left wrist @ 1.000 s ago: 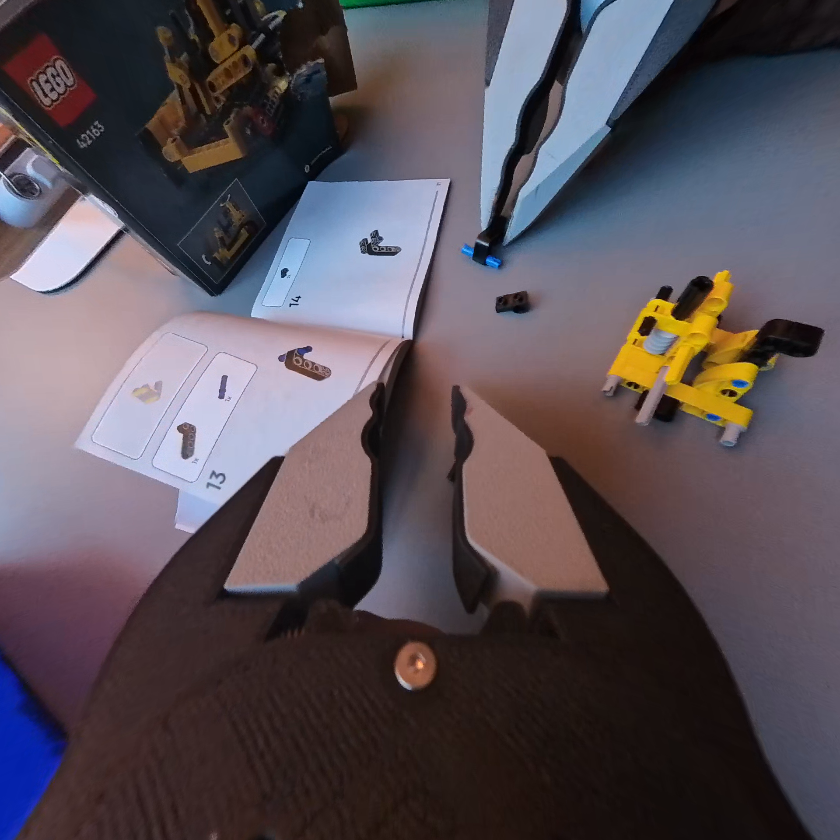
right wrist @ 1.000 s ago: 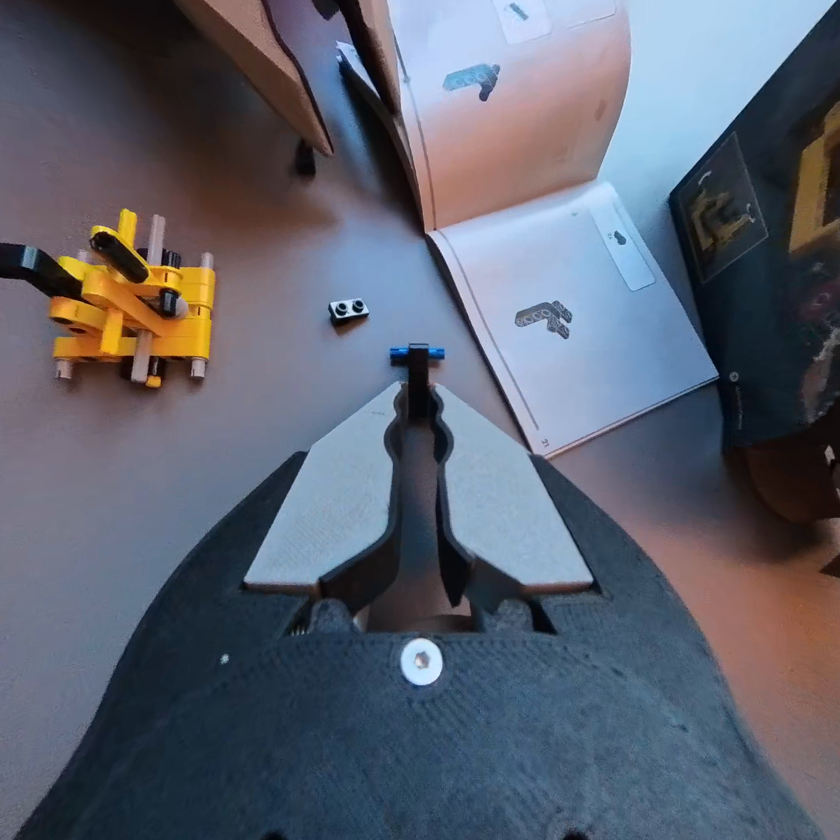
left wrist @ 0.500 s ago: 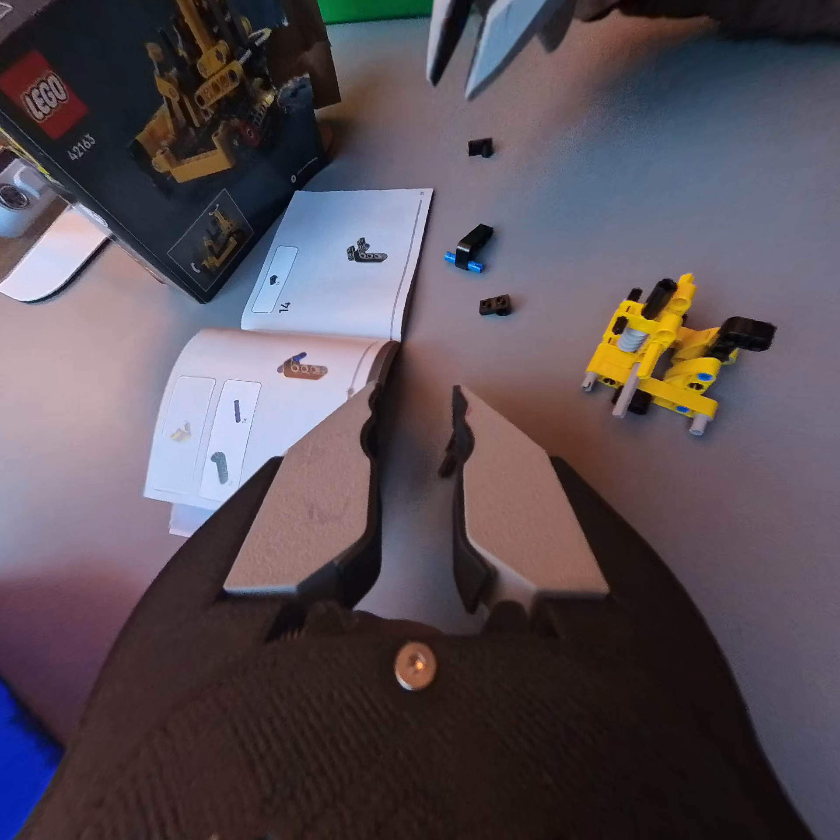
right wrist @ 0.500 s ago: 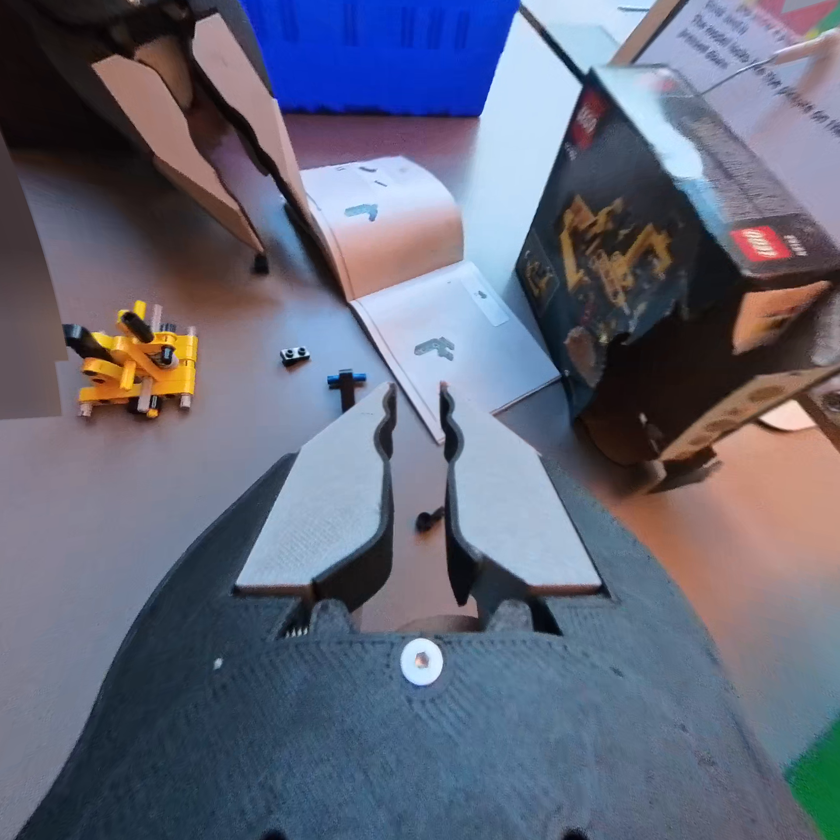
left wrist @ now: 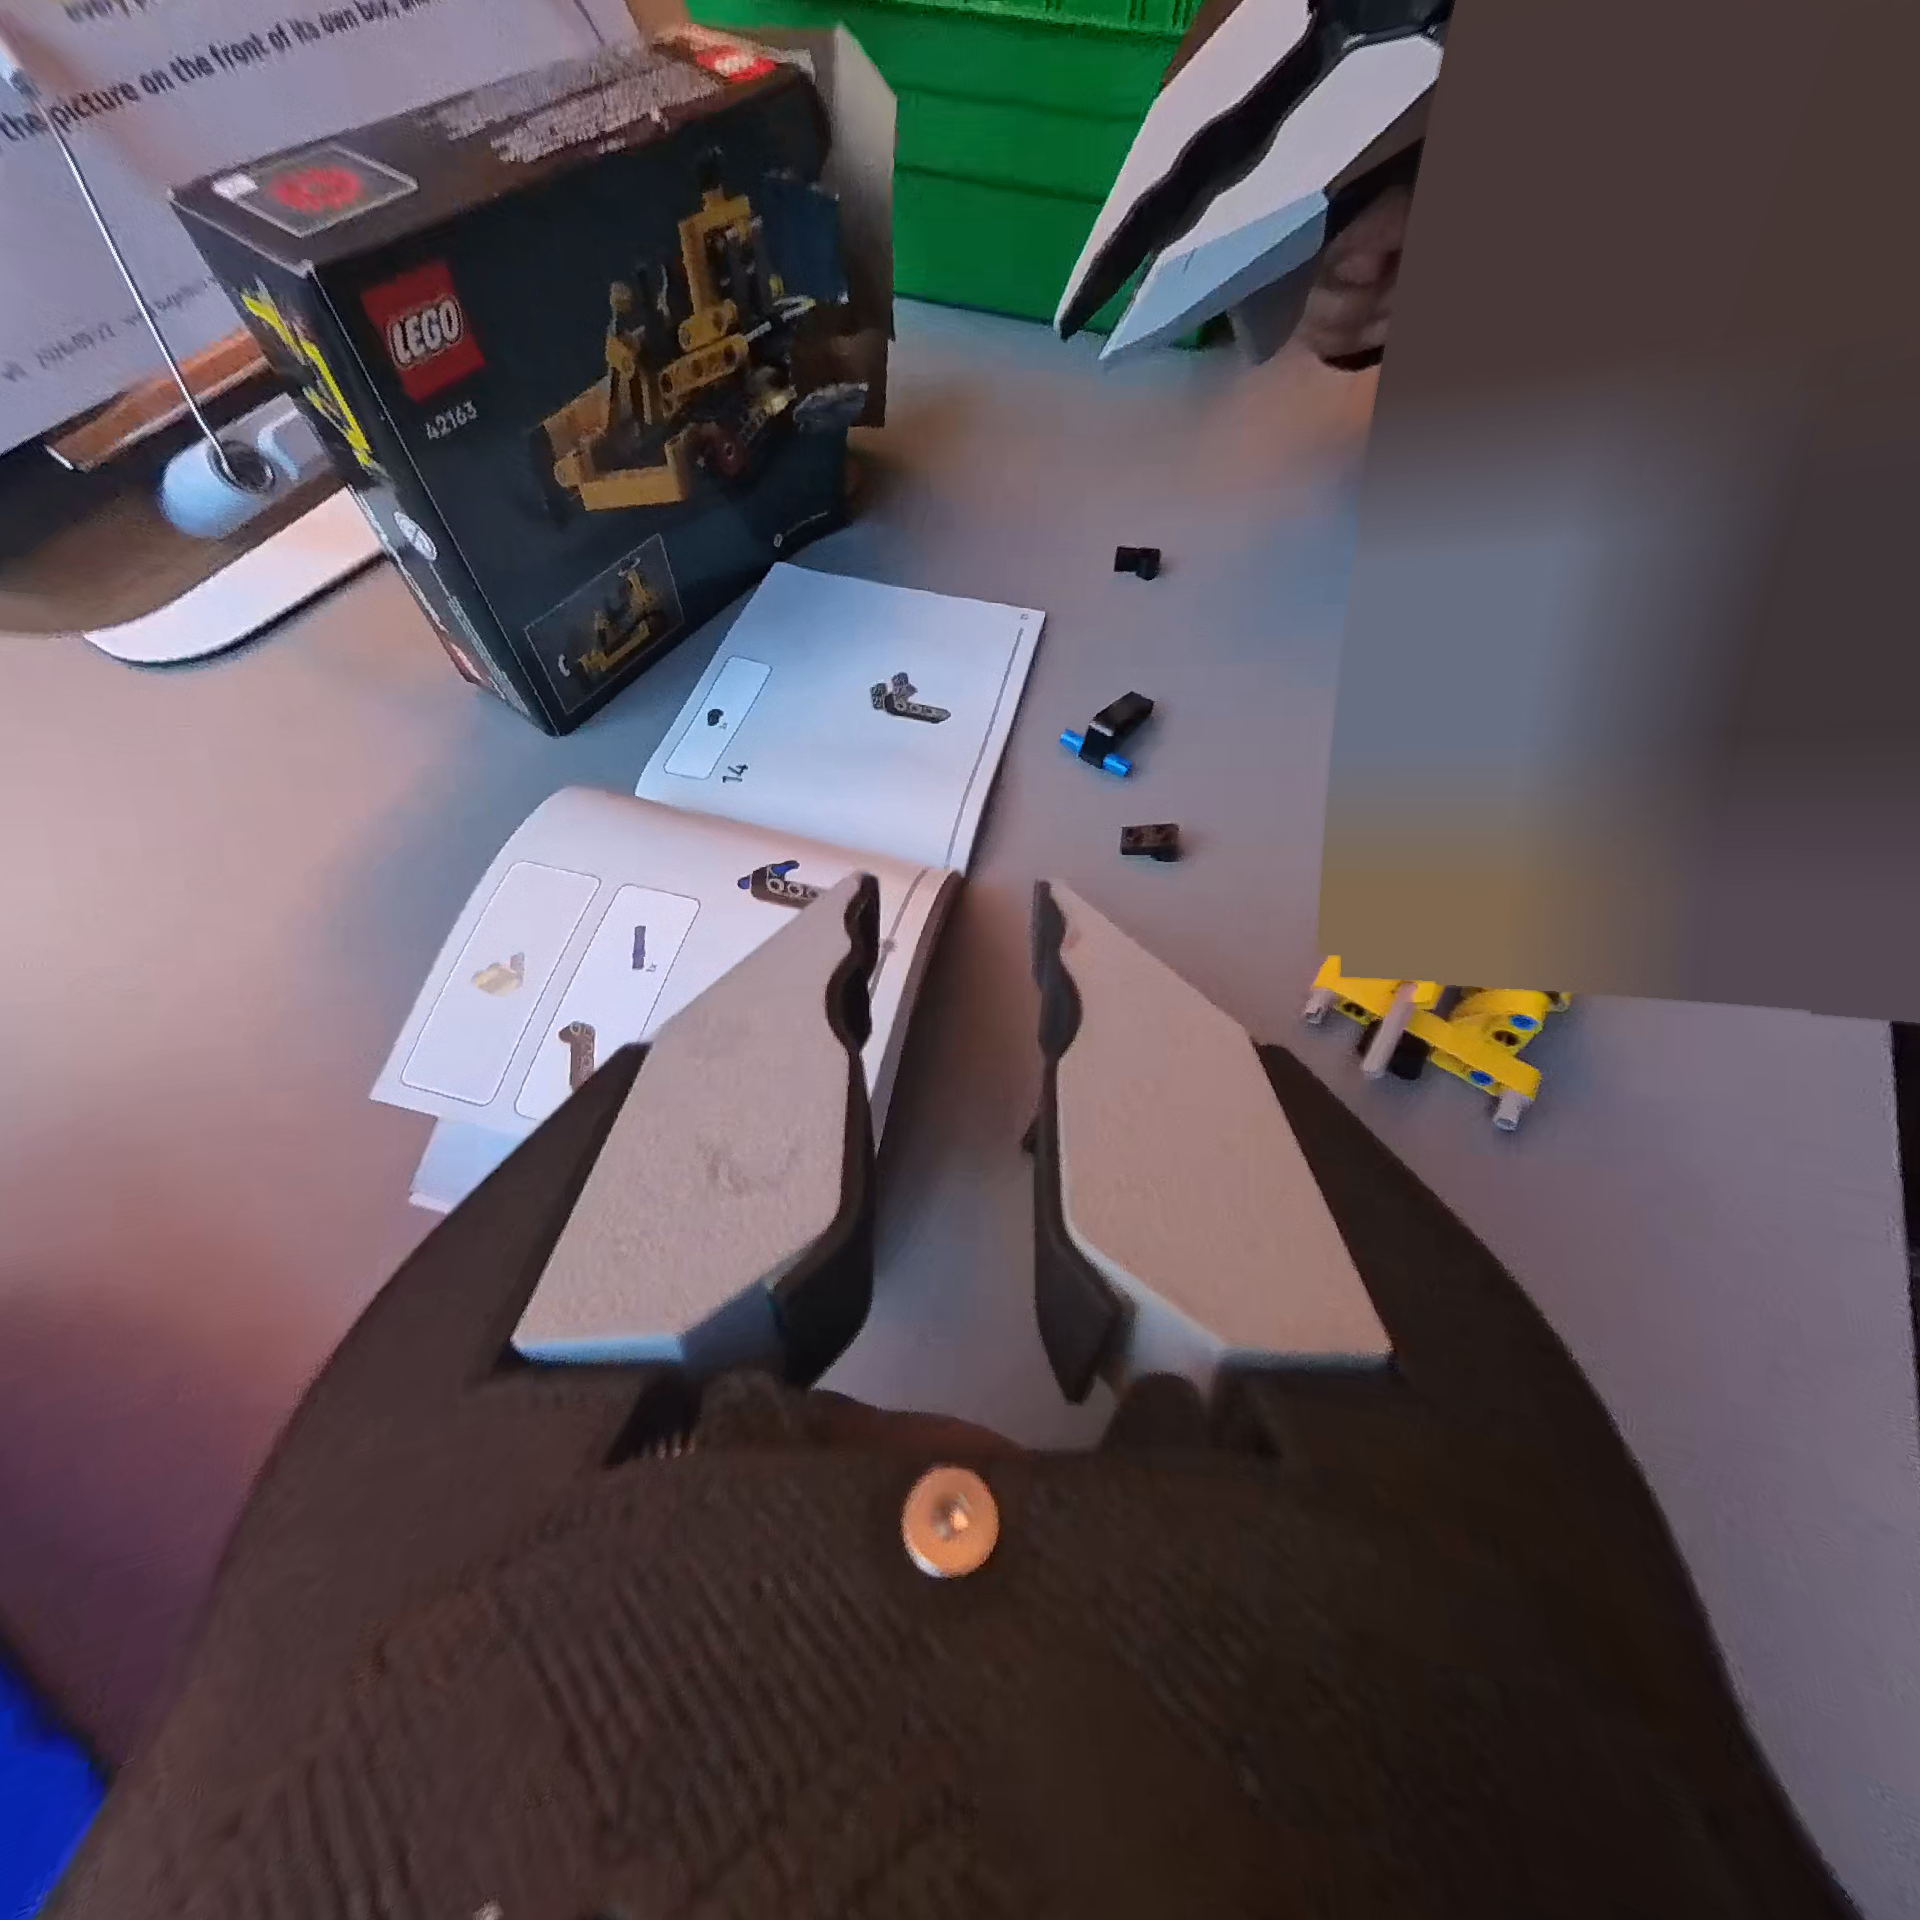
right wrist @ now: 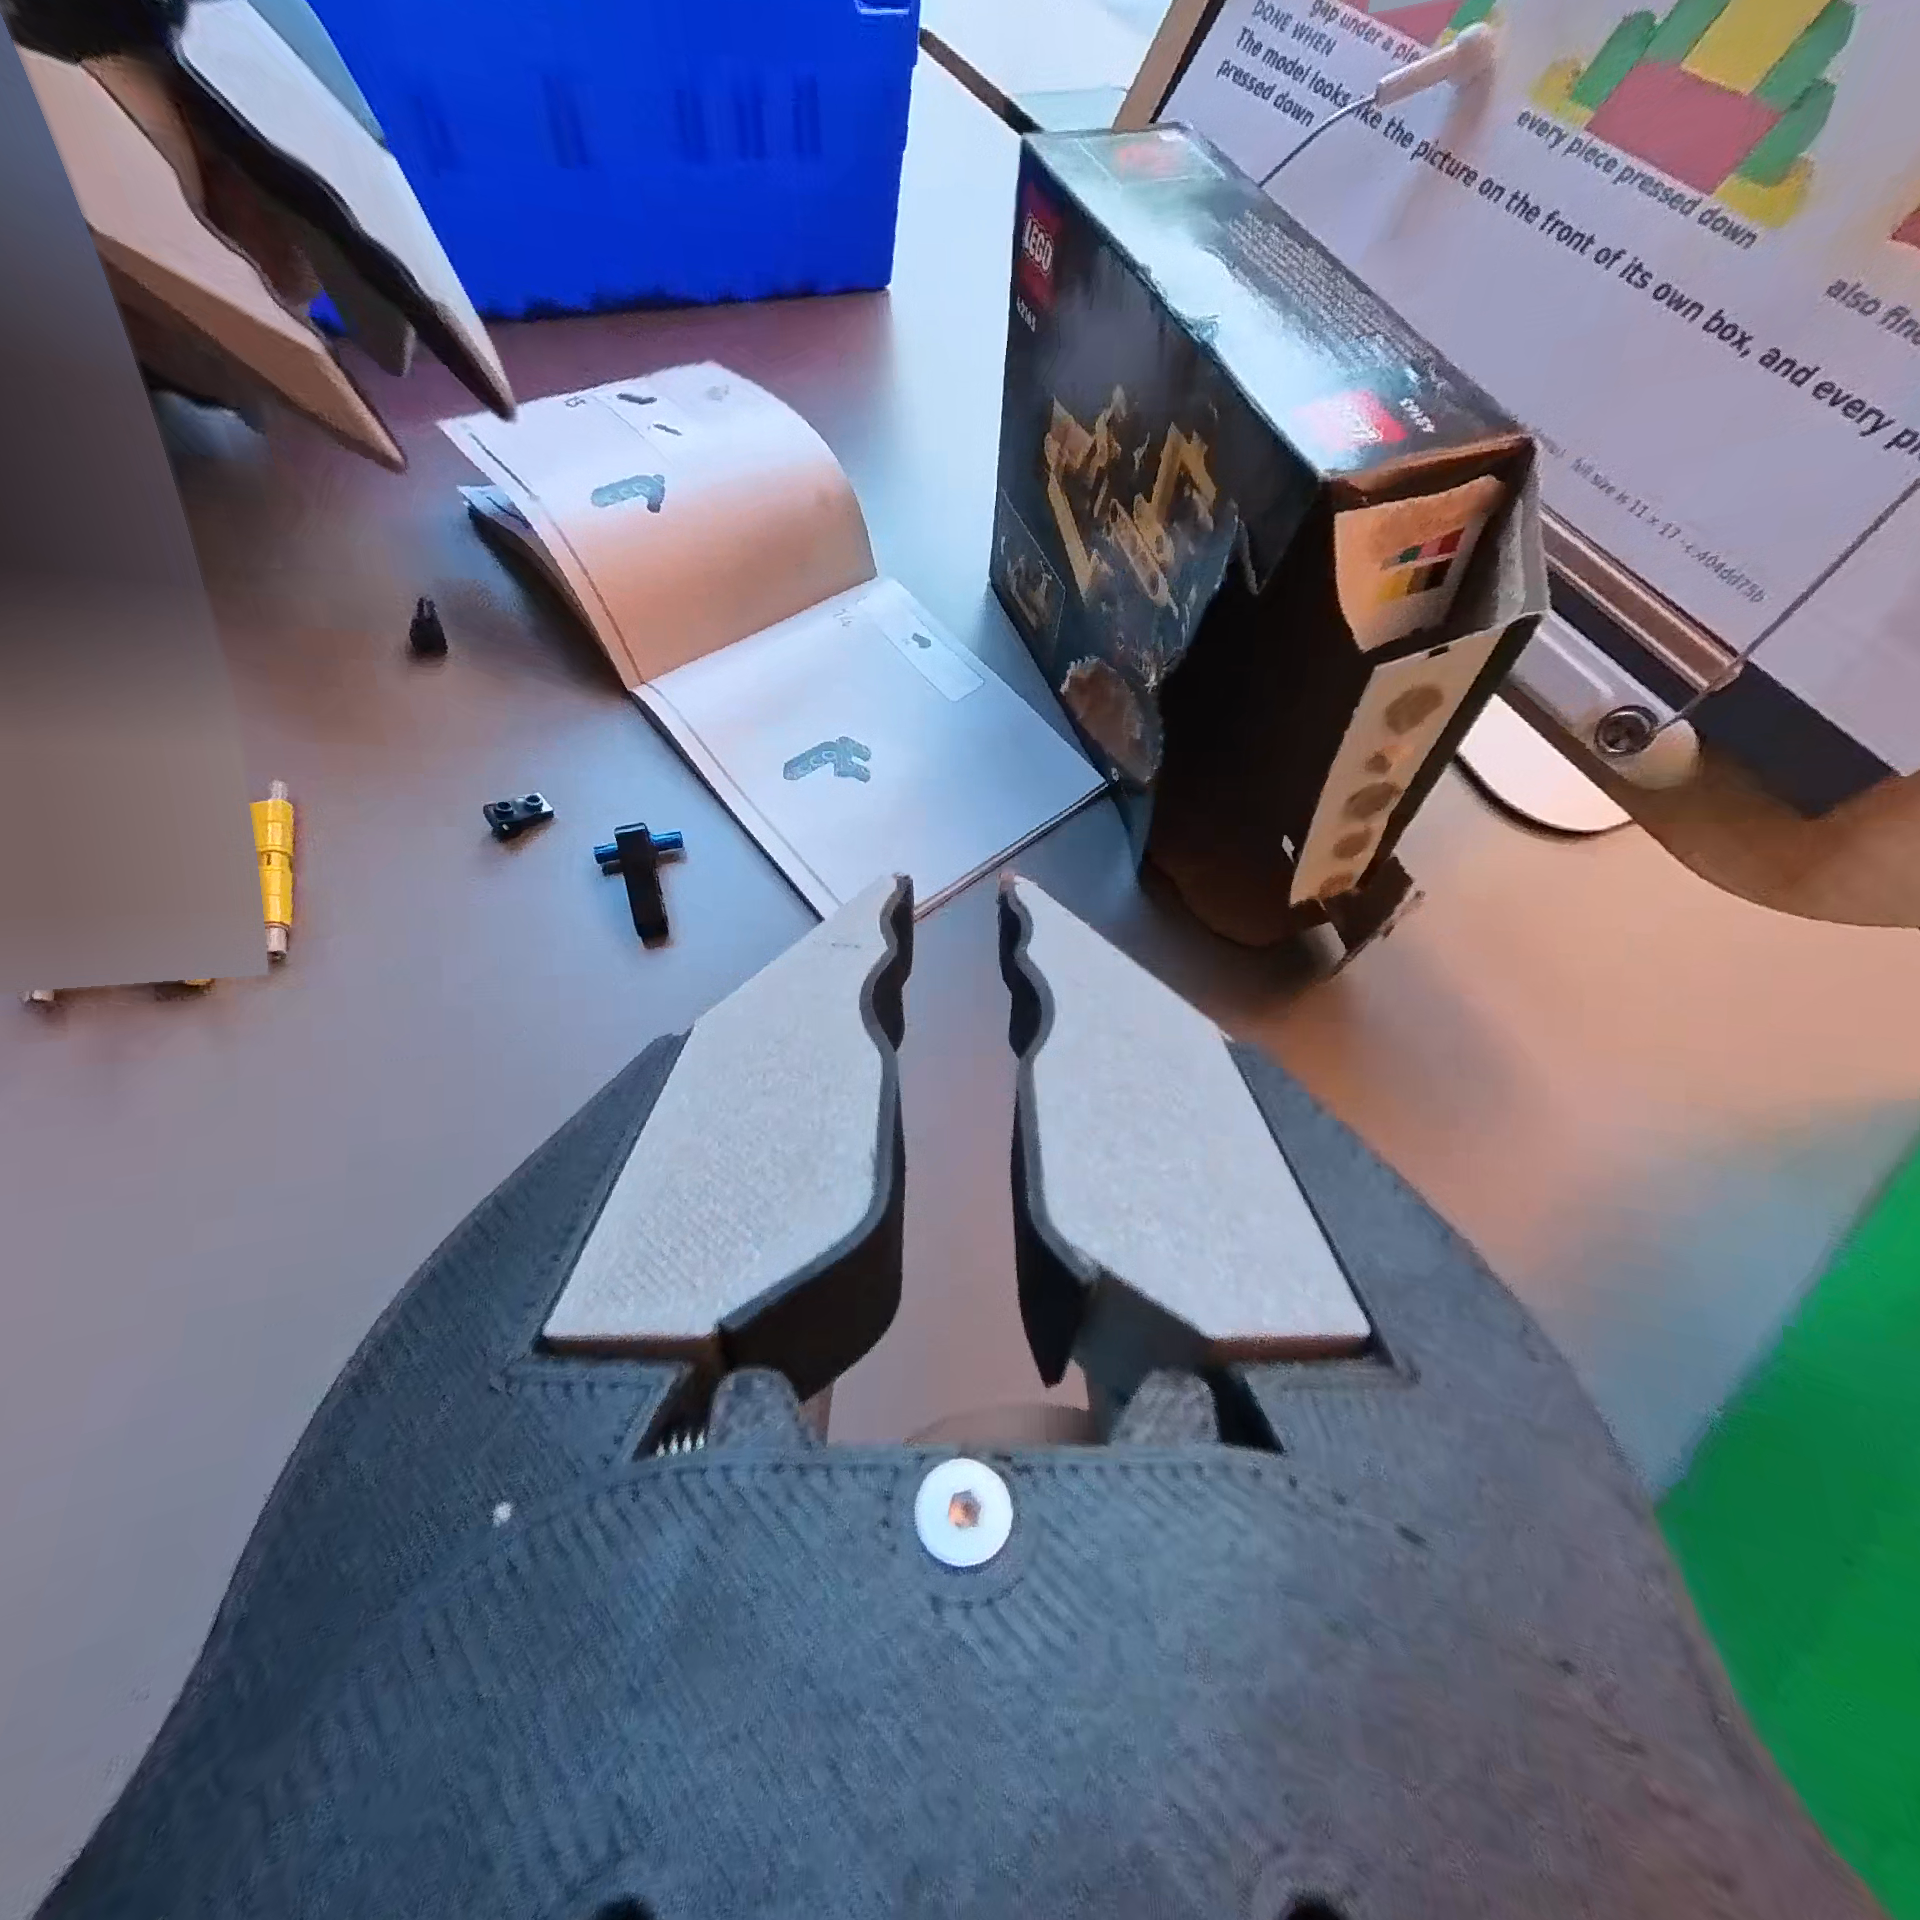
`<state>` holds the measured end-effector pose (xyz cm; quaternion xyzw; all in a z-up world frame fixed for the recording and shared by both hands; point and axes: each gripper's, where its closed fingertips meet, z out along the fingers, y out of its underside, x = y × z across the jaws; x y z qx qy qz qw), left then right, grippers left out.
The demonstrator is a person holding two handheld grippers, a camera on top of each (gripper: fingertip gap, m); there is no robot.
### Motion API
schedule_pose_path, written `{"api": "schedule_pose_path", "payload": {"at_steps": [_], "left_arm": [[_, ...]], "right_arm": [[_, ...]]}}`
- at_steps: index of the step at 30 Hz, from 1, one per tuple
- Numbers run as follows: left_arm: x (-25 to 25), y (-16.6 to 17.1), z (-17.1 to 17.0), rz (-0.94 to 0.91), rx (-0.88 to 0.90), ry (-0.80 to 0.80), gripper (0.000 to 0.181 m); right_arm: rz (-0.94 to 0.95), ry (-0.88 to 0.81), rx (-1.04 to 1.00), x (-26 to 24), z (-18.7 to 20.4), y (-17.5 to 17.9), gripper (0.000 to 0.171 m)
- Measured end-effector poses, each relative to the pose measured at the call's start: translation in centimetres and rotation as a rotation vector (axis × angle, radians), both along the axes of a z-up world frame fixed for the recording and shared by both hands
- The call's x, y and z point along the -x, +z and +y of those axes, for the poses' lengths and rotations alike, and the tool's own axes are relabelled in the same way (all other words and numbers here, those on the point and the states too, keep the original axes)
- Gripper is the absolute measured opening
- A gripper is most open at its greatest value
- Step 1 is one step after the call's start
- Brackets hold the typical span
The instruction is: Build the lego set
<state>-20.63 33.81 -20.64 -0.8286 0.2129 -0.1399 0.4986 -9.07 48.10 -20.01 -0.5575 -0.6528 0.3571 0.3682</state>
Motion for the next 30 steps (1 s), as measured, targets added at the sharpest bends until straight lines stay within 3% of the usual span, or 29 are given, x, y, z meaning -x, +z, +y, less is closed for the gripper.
{"api": "schedule_pose_path", "payload": {"at_steps": [11,22,26,30], "left_arm": [[0.5,-0.6,0.3,0.005,0.033,0.038,0.026],[0.3,-1.4,0.3,0.018,0.063,0.033,0.026],[0.3,-1.3,0.2,0.016,0.061,0.034,0.026],[0.3,-1.1,0.2,0.023,0.053,0.033,0.026]], "right_arm": [[-0.067,0.054,-0.002,1.1,-1.9,-2.5,0.014],[0.003,0.024,0.059,1.3,-1.2,-1.4,0.014],[-0.044,0.007,-0.034,0.7,-0.5,-1.8,0.015],[0.018,-0.039,-0.022,0.0,0.9,0.1,0.014]]}}
